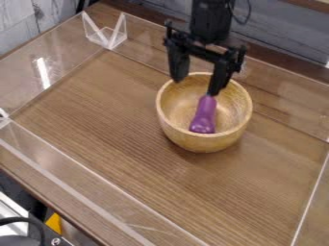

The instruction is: Remove the purple eggplant from inside the brown bowl and put it on the table

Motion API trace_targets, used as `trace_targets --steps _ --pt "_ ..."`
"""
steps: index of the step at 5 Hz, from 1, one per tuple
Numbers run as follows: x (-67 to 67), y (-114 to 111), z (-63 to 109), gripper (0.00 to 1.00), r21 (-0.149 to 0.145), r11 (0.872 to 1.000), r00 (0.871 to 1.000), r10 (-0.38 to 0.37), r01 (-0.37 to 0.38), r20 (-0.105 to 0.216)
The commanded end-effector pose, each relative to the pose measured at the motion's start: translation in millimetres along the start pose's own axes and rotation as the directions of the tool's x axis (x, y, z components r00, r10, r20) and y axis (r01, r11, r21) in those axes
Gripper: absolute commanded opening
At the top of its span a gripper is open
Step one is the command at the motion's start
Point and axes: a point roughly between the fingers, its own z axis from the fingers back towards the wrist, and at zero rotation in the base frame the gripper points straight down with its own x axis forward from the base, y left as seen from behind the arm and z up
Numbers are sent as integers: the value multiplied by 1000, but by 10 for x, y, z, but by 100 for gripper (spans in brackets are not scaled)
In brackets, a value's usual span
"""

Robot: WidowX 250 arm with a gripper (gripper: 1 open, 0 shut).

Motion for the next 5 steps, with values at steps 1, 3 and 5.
trace_targets --steps 1,3,5 --pt "70 -57 22 100 -3 1000 999 -4 4 49" --pt "149 -156 -75 100 3 1000 997 -11 11 74" --pt "202 -239 -132 100 10 1000 994 -27 26 103"
